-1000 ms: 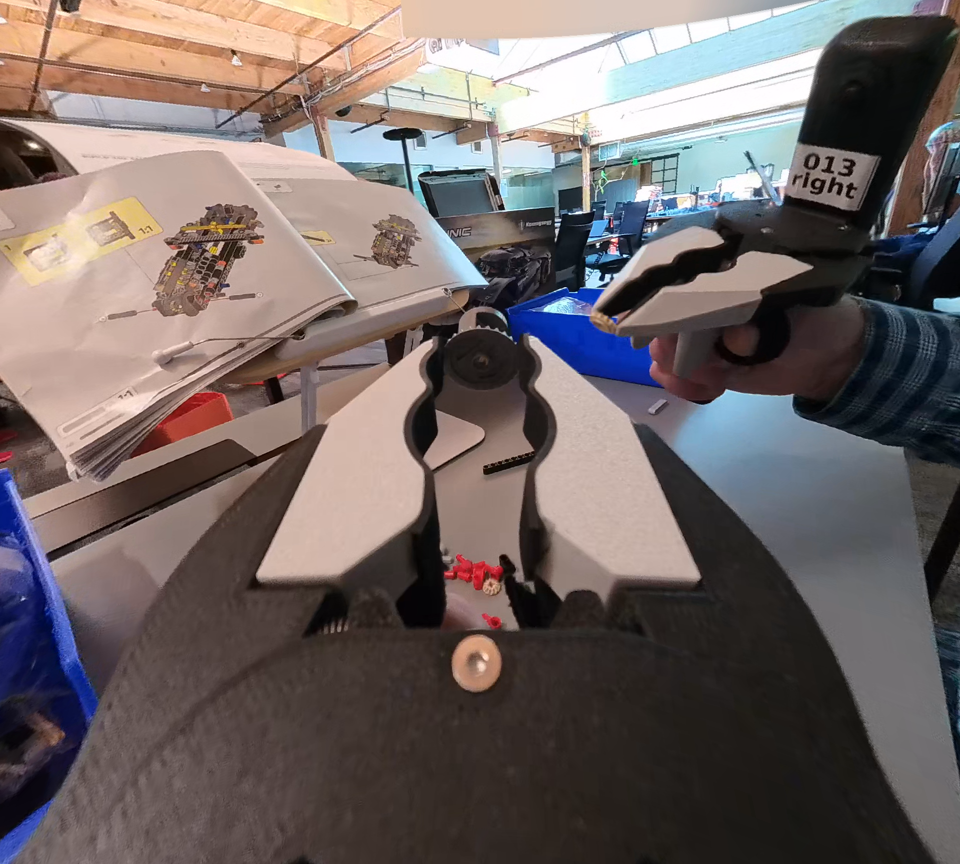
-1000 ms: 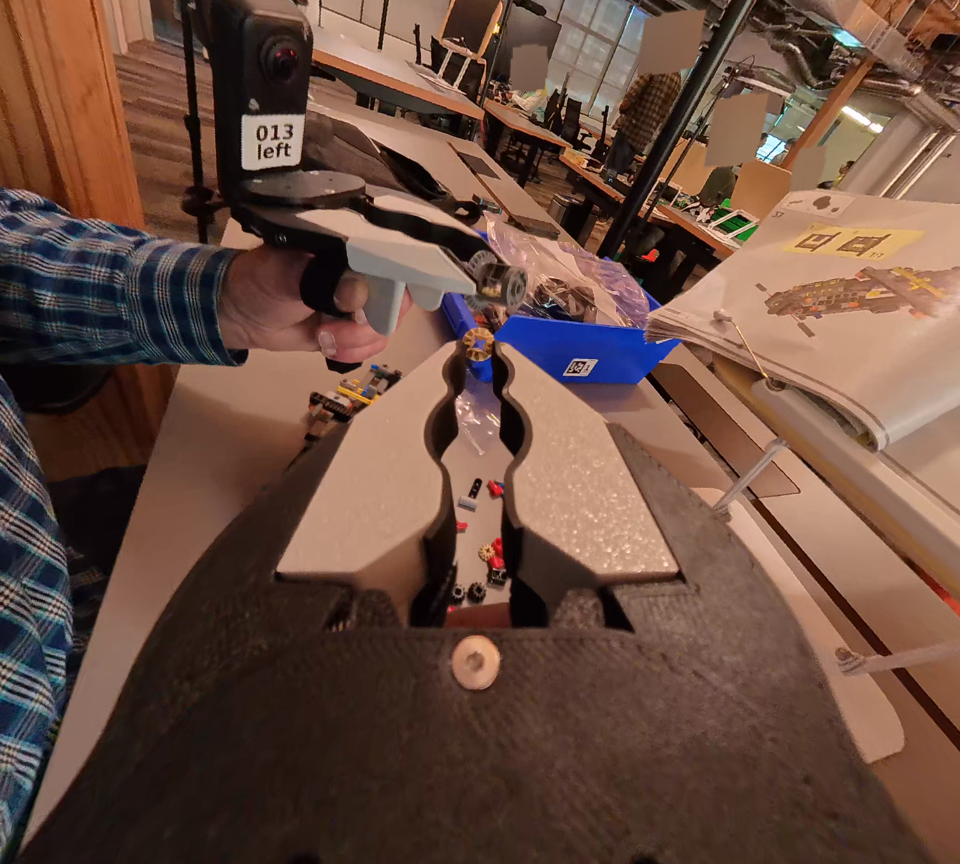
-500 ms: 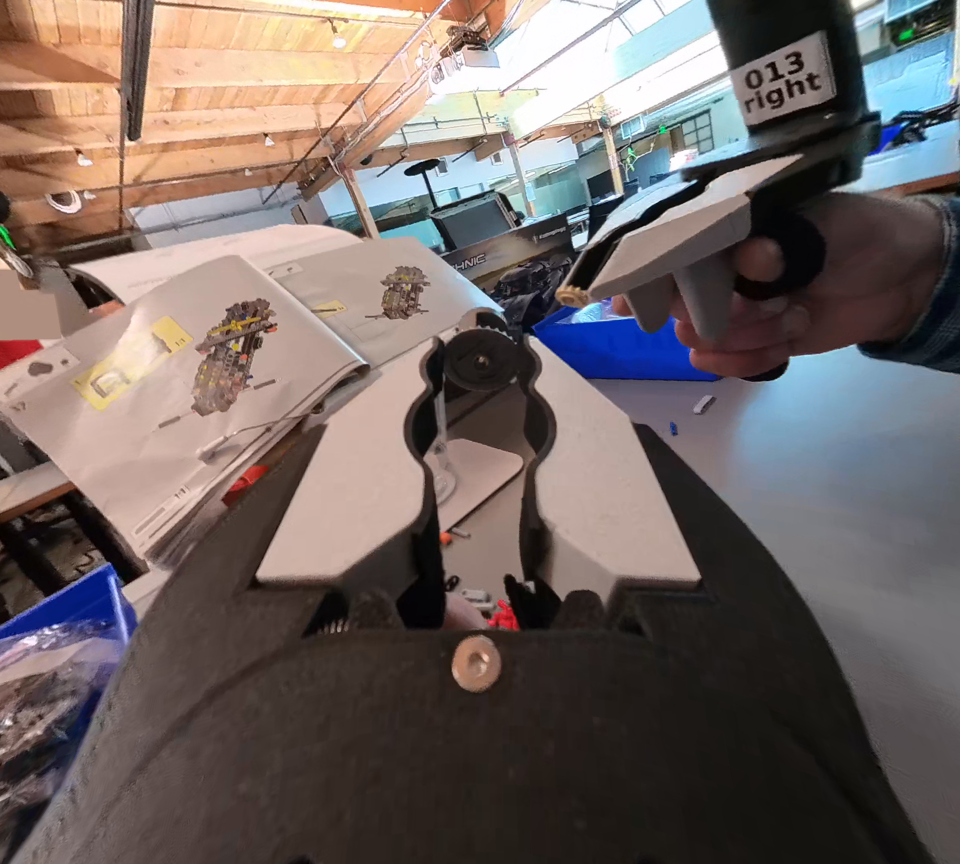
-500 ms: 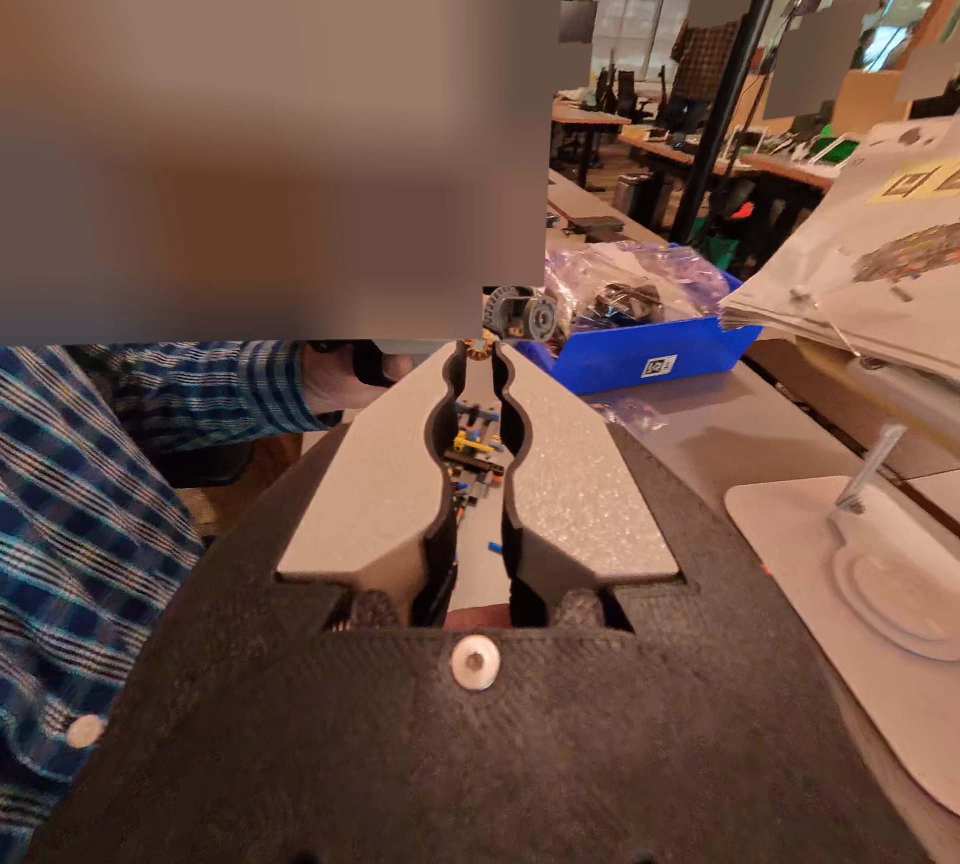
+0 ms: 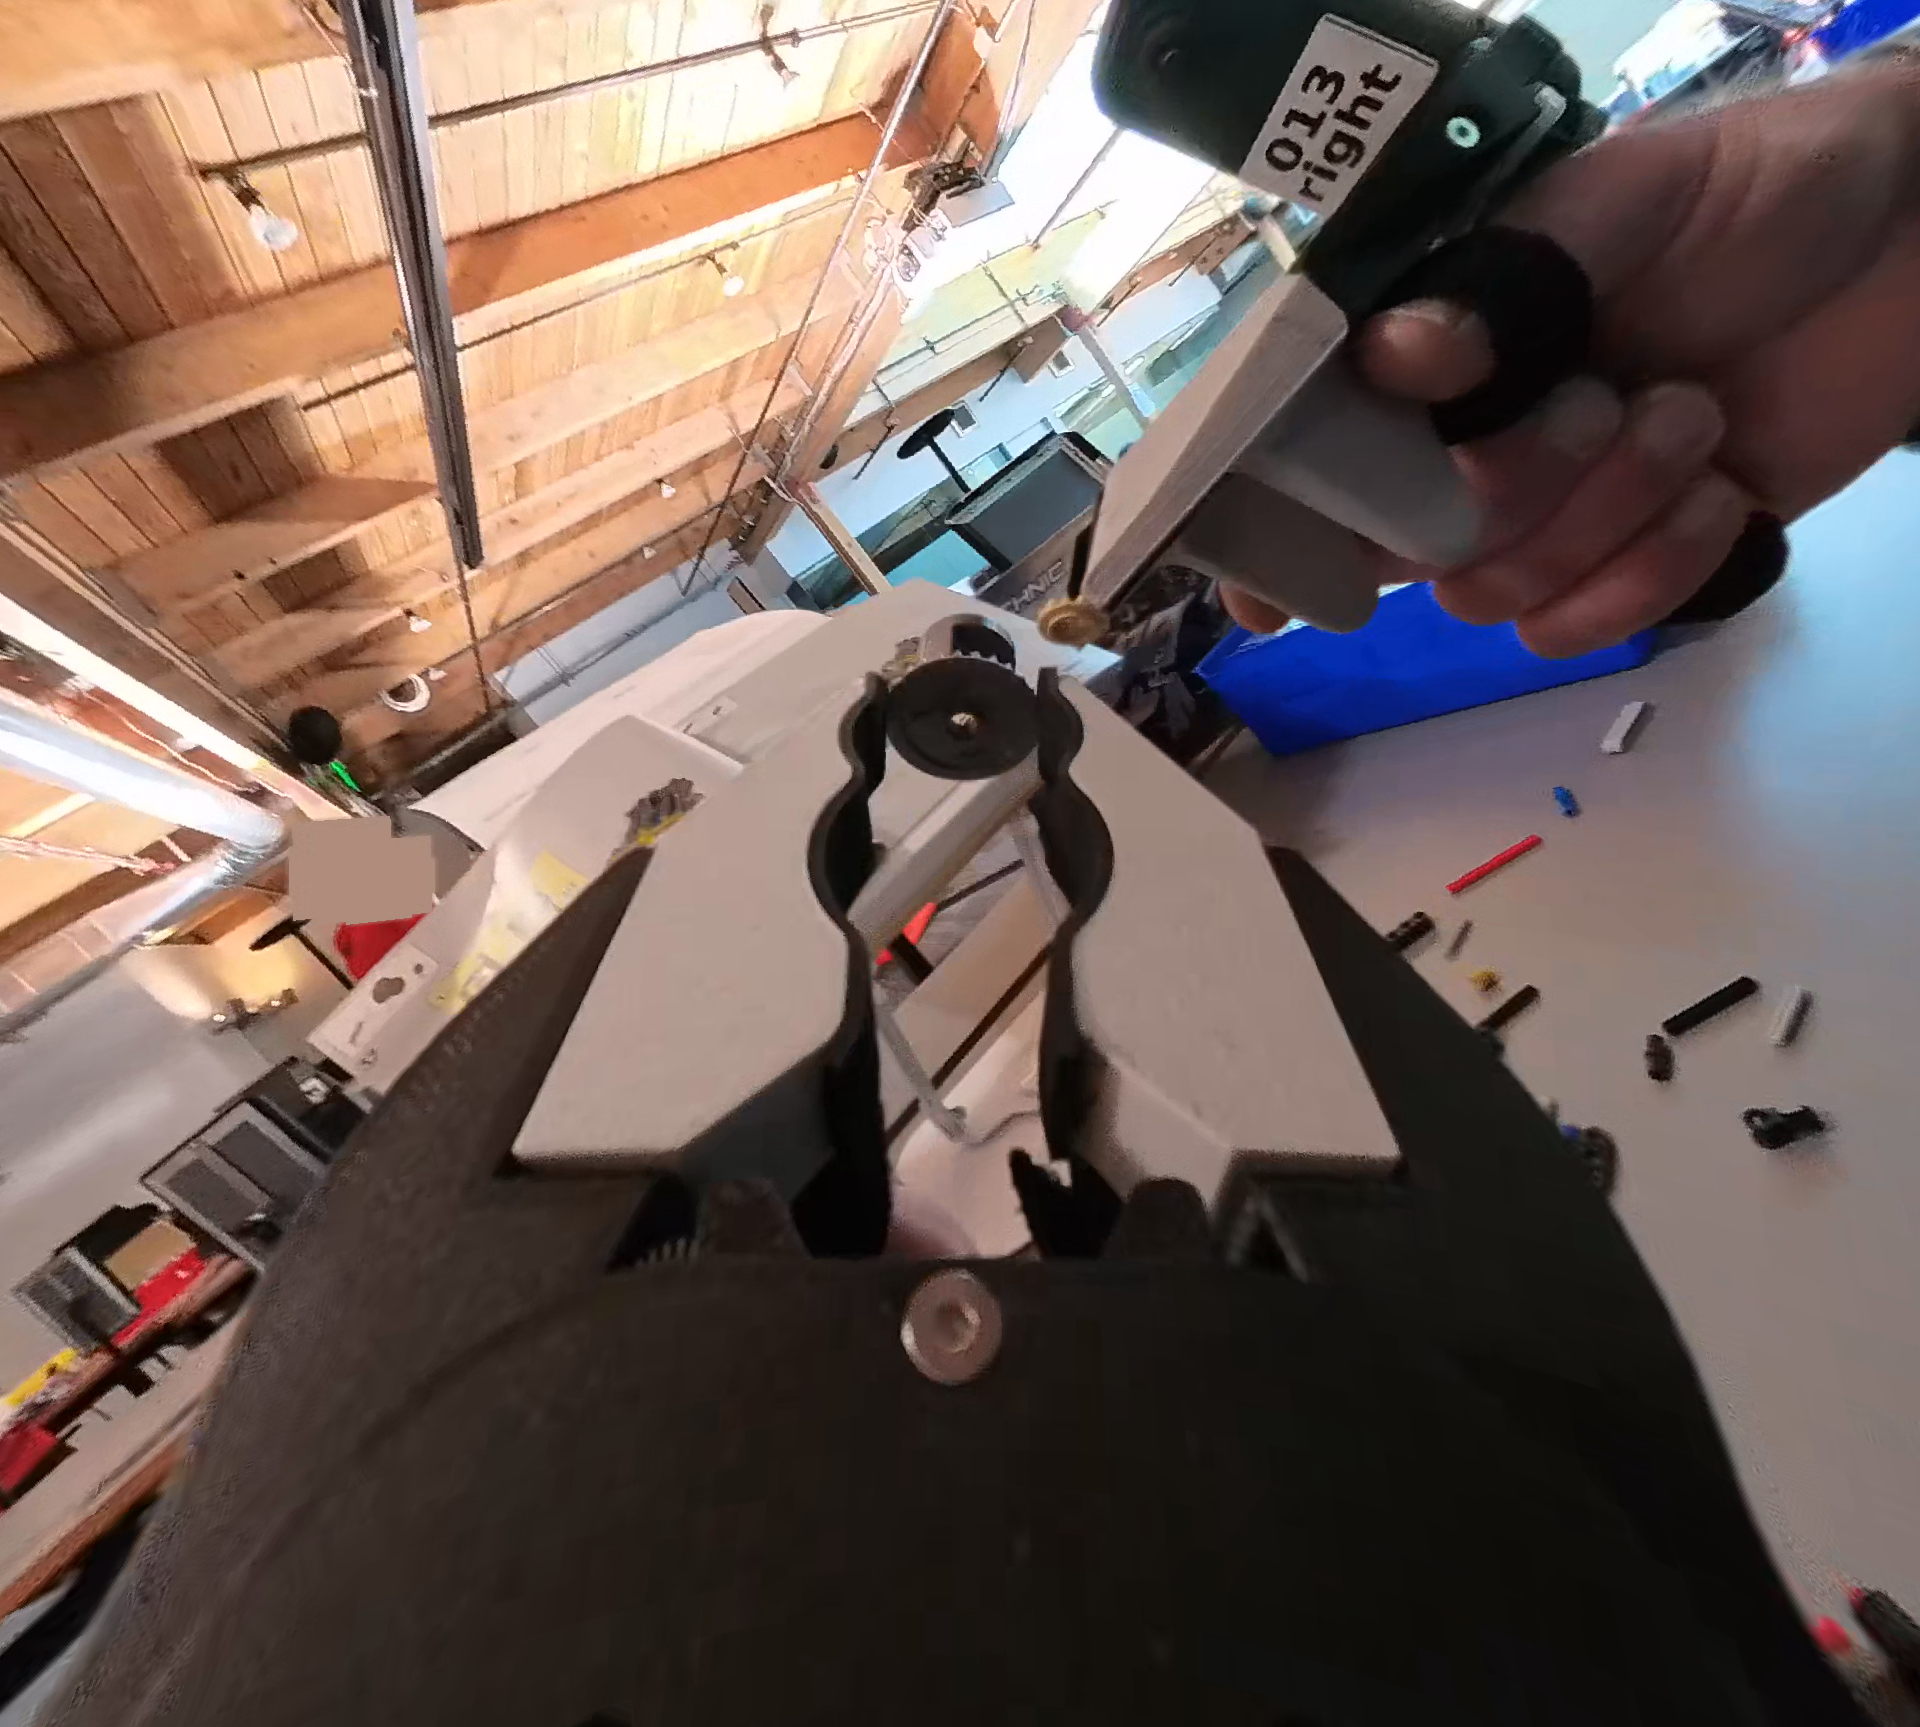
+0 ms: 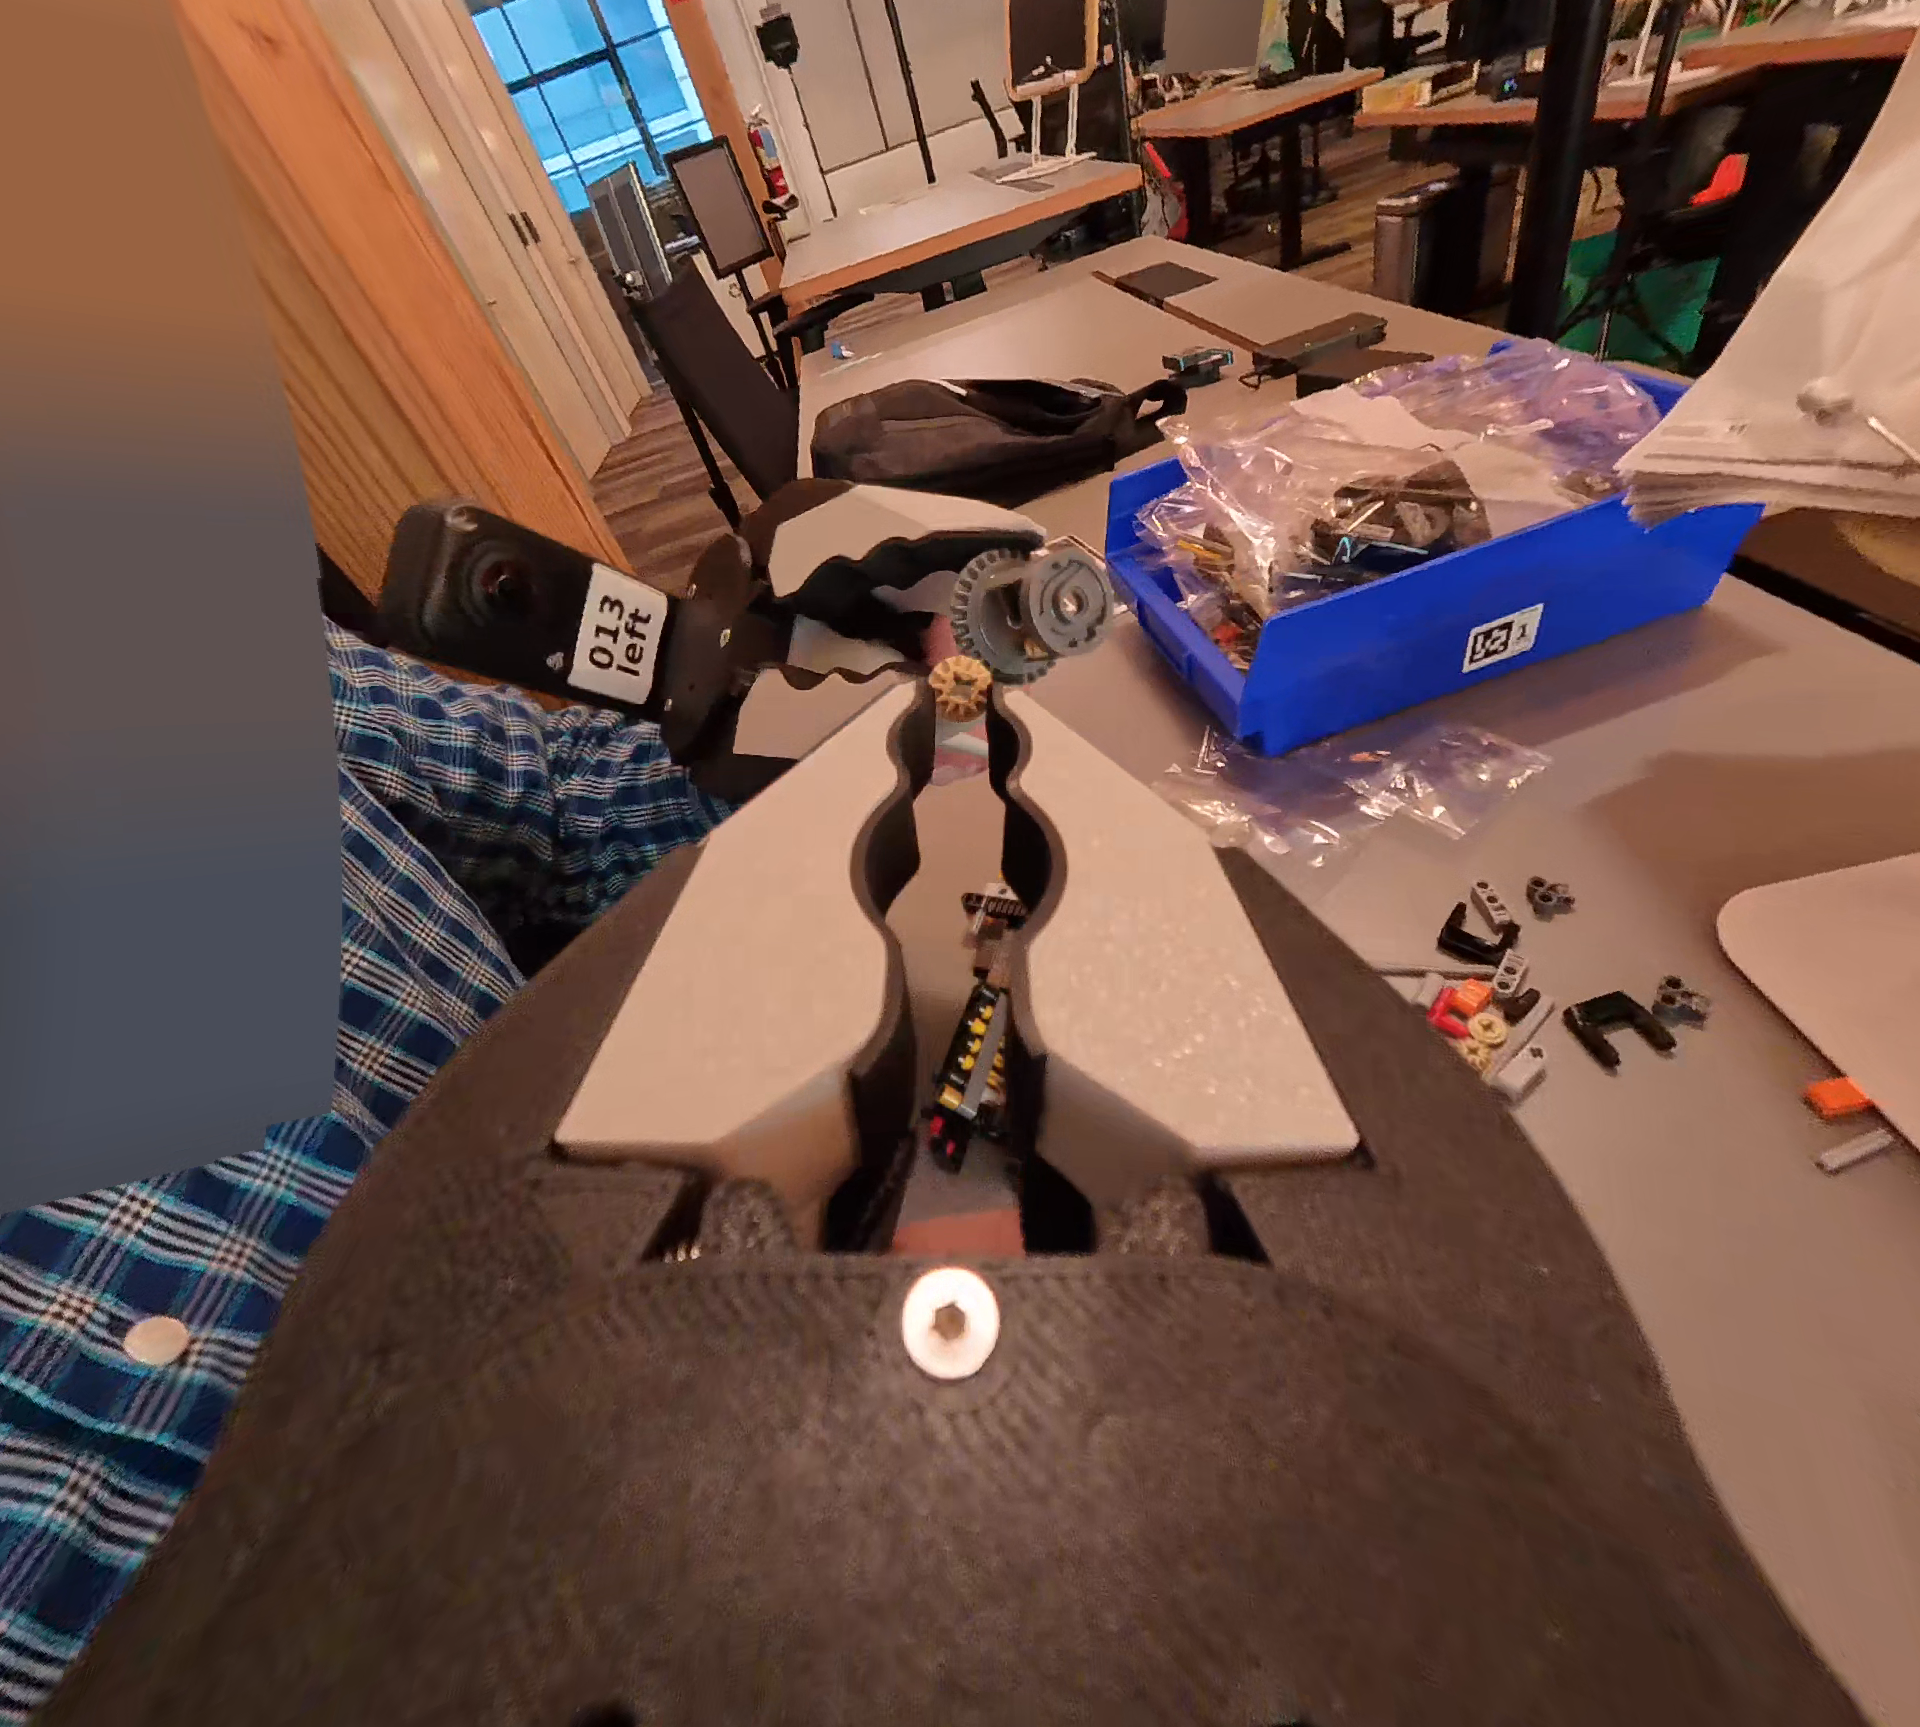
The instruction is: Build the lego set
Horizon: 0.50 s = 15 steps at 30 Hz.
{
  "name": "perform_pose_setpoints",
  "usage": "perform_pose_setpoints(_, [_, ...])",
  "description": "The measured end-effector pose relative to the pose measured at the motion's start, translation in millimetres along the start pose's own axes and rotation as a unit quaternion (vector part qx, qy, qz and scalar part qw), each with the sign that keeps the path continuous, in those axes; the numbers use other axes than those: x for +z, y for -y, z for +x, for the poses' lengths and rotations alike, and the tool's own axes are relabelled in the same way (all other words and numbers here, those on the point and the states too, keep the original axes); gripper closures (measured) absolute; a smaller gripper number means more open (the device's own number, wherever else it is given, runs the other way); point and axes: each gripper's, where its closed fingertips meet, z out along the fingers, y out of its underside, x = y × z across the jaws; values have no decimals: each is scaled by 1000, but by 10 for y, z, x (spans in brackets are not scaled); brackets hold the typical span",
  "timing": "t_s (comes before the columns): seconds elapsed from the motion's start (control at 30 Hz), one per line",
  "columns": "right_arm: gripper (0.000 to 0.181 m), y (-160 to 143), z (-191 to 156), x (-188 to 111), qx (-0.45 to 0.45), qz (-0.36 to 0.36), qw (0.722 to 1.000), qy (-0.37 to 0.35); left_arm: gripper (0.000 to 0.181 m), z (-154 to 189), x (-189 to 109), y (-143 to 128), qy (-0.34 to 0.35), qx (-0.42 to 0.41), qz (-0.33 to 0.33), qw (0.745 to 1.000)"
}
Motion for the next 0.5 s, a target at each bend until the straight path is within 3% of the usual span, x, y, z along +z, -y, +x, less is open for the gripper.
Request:
perform_pose_setpoints(0.2, [174,33,23,67,16,-7,1000,-1,155,-7,5,15,13,40,18,999])
perform_pose_setpoints(0.5, [173,53,80,-8,3,-10,1000,-24,155,-42,16,40,15,10,37,999])
